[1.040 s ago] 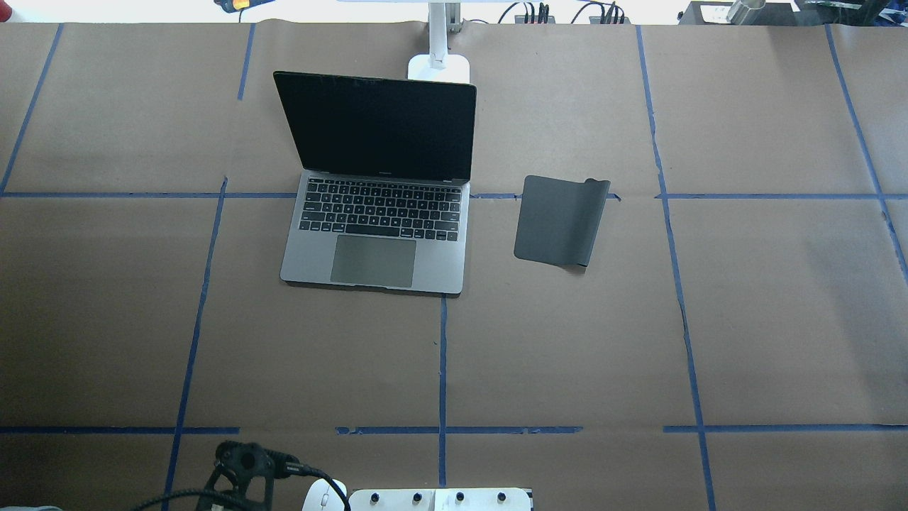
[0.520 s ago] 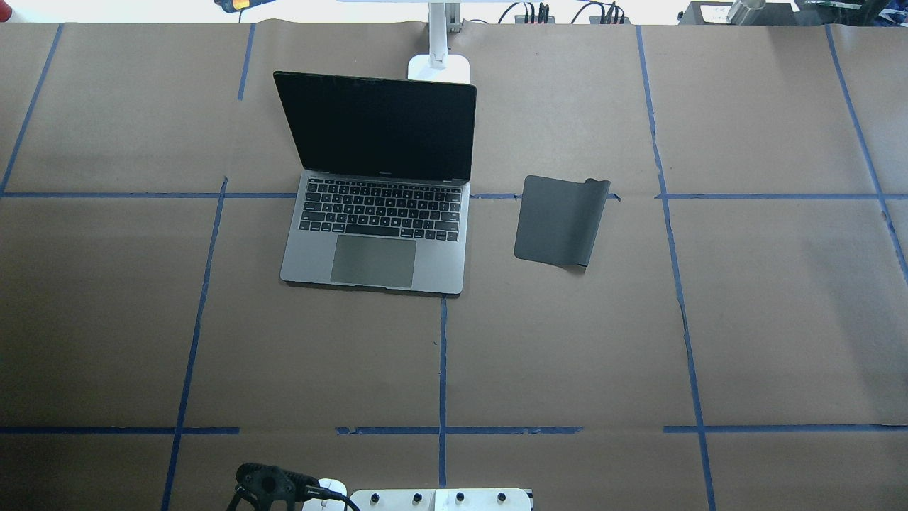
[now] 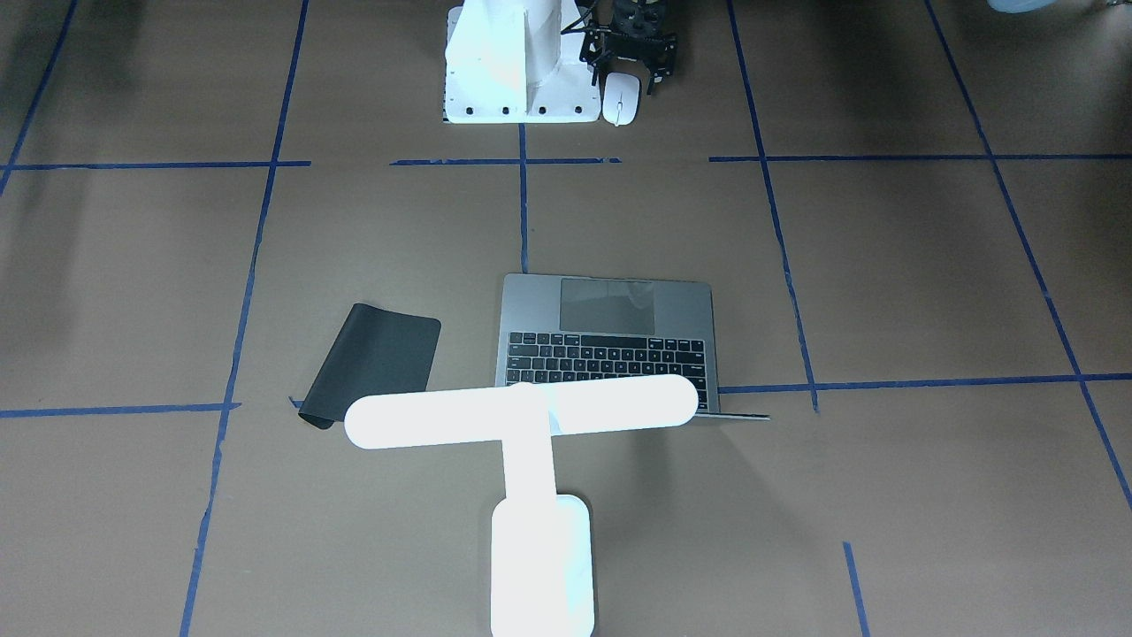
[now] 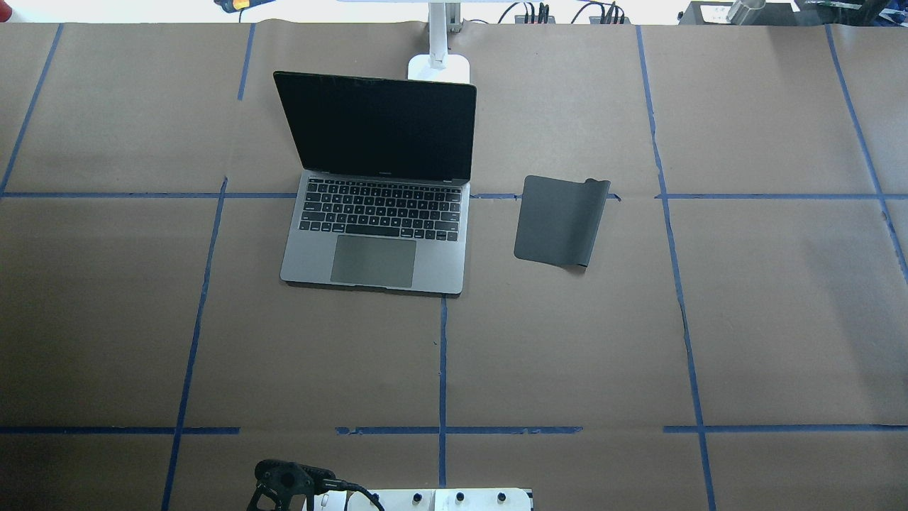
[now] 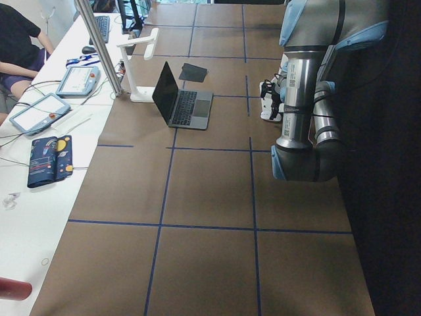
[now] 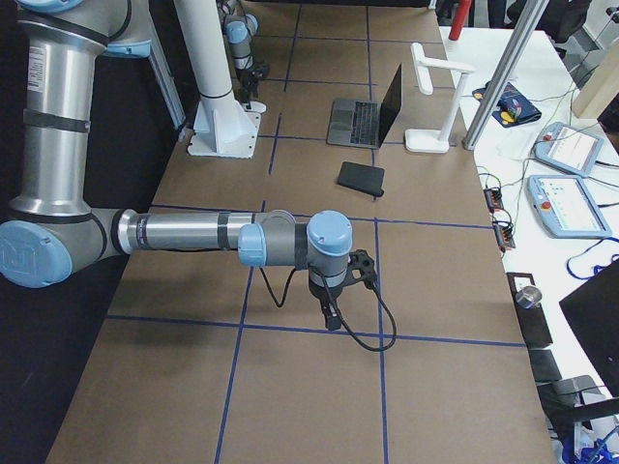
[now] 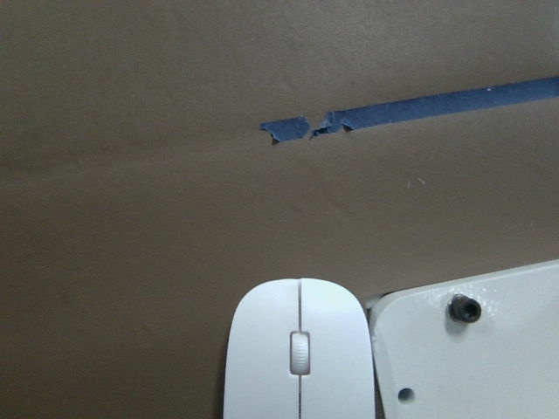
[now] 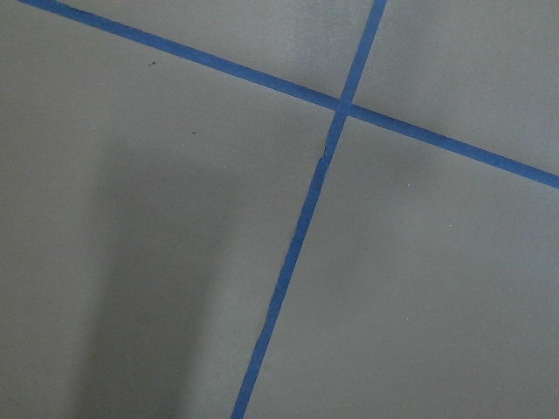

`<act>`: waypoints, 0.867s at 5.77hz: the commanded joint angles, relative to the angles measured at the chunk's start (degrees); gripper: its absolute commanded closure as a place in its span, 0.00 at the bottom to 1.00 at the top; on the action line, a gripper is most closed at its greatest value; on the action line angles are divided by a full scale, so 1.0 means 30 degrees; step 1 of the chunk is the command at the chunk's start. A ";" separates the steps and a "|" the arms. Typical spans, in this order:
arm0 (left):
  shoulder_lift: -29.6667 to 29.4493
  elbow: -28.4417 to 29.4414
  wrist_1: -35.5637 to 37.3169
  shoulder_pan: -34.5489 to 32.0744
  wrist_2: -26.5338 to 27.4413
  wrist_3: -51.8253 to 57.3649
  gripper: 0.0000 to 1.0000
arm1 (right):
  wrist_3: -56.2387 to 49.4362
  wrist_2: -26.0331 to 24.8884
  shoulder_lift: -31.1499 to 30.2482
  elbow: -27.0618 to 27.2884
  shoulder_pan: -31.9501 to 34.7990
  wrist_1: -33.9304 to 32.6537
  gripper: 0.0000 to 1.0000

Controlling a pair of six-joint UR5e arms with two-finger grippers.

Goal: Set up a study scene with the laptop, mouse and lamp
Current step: 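Lower the left gripper and grasp the white mouse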

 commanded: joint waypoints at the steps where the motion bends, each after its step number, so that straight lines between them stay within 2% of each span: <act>1: -0.0007 0.0119 0.0060 -0.0023 -0.0071 0.0124 0.00 | 0.0000 0.0009 -0.0001 -0.0016 0.0000 0.0000 0.00; 5: -0.0007 0.0265 0.0178 -0.0082 -0.0130 0.0154 0.06 | 0.0000 0.0009 -0.0001 -0.0046 0.0000 0.0000 0.00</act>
